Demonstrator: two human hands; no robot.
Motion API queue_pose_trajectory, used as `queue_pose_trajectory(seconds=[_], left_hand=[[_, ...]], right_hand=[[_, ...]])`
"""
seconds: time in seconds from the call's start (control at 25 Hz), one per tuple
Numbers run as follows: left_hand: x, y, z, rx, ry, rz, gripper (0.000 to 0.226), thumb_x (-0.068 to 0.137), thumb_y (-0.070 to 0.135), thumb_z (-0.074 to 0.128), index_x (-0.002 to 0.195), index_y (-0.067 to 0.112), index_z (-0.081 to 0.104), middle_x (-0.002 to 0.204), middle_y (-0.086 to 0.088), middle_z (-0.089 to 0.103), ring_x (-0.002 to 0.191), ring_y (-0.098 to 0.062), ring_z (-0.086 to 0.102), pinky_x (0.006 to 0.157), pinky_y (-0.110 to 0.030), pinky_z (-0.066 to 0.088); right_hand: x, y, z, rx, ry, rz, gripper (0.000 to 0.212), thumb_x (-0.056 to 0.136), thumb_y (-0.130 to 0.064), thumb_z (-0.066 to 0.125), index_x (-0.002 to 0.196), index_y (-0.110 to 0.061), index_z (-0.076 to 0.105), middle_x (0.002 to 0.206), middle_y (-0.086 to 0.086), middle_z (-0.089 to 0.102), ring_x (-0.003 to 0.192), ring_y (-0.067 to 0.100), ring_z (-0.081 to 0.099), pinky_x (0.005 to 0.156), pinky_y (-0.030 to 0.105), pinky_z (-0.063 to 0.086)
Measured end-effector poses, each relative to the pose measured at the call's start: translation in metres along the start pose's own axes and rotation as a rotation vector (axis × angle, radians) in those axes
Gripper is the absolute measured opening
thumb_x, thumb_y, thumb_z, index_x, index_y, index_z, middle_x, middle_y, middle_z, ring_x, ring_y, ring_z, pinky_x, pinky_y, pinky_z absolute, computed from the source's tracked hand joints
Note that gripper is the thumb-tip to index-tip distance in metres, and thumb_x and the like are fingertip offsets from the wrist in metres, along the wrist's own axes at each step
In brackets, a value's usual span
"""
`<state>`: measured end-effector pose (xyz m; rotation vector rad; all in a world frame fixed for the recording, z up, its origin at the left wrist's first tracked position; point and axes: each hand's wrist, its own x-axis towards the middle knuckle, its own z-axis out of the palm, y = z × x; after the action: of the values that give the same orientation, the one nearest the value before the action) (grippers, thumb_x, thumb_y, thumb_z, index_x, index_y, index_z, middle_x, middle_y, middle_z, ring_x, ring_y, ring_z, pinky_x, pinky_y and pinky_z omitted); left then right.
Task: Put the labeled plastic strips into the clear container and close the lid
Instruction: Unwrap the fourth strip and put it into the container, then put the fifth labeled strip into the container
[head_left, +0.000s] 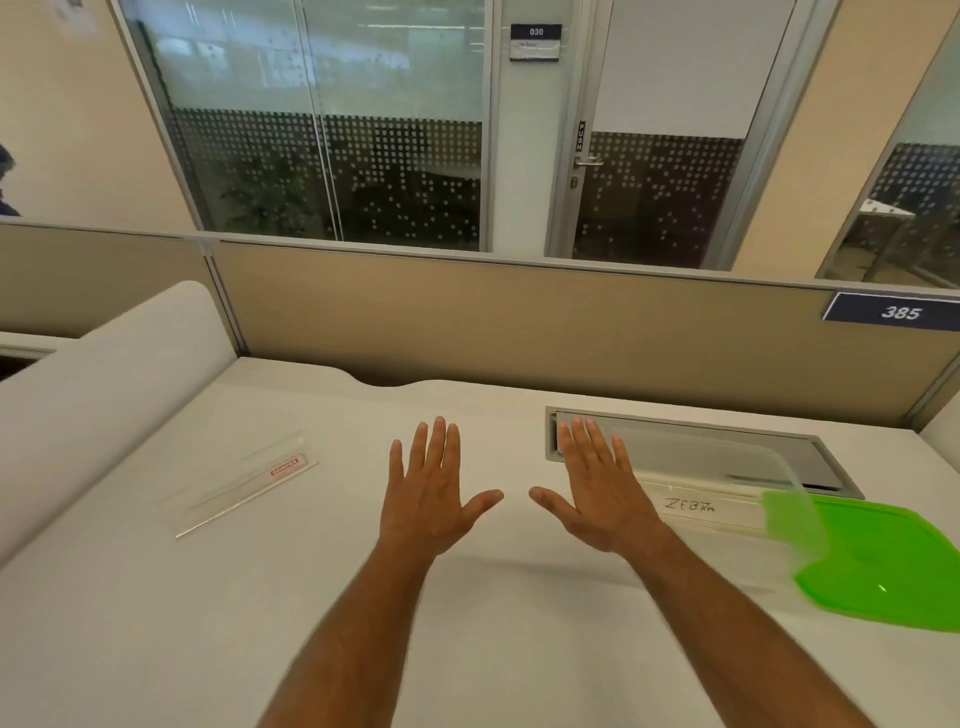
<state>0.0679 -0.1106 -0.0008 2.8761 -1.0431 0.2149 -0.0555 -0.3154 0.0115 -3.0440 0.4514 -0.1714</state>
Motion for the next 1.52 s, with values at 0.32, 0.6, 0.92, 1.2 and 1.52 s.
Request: queue_pose_trajectory(seconds=[0.32, 0.6, 0.92, 1.2, 1.52], left_hand=[[-0.034, -0.109, 0.009, 0.028, -0.013, -0.211, 0.107, 0.075, 0.087, 0.002, 0.154, 0.015, -0.007, 0.164, -0.007, -0.006, 0.15, -0.028, -0.008, 0.12, -0.054, 0.004], [-0.054, -0.185, 0.021, 0.066, -0.021, -0.328, 0.11, 0.073, 0.086, -0.005, 0.154, 0.013, -0.001, 0.164, -0.008, 0.0, 0.15, -0.028, -0.003, 0.119, -0.055, 0.007], [-0.052, -0.25, 0.032, 0.05, -0.006, -0.373, 0.101, 0.083, 0.08, 0.019, 0.154, 0.009, 0.009, 0.163, -0.011, 0.013, 0.15, -0.032, 0.008, 0.118, -0.056, 0.01], [-0.028, -0.285, 0.034, 0.026, 0.141, -0.342, 0.06, 0.085, 0.046, 0.064, 0.131, 0.009, 0.054, 0.122, -0.008, 0.065, 0.113, -0.034, 0.056, 0.092, -0.049, 0.044], [-0.011, -0.296, 0.036, 0.038, 0.124, -0.336, 0.013, 0.088, 0.023, 0.063, 0.09, 0.013, 0.071, 0.08, -0.004, 0.072, 0.076, -0.031, 0.062, 0.059, -0.037, 0.047]], right_hand=[[0.048, -0.101, 0.032, 0.03, -0.057, -0.177, 0.093, 0.085, -0.078, 0.009, 0.152, -0.019, -0.018, 0.161, 0.003, -0.021, 0.147, 0.02, -0.023, 0.121, 0.05, -0.006], [0.09, -0.176, 0.062, 0.077, -0.091, -0.285, 0.094, 0.083, -0.08, 0.007, 0.152, -0.021, -0.018, 0.161, 0.003, -0.021, 0.147, 0.02, -0.023, 0.121, 0.049, -0.009], [0.142, -0.244, 0.089, 0.098, -0.117, -0.365, 0.089, 0.089, -0.074, 0.016, 0.154, -0.02, -0.012, 0.163, 0.002, -0.016, 0.149, 0.021, -0.017, 0.12, 0.046, -0.01], [0.189, -0.288, 0.097, 0.126, -0.123, -0.479, 0.072, 0.099, -0.05, 0.037, 0.155, -0.017, 0.004, 0.164, 0.004, 0.004, 0.151, 0.021, 0.0, 0.122, 0.045, 0.005], [0.209, -0.314, 0.103, 0.098, -0.07, -0.539, 0.048, 0.094, -0.02, 0.055, 0.139, -0.013, 0.041, 0.139, 0.006, 0.05, 0.129, 0.026, 0.043, 0.092, 0.042, 0.049]])
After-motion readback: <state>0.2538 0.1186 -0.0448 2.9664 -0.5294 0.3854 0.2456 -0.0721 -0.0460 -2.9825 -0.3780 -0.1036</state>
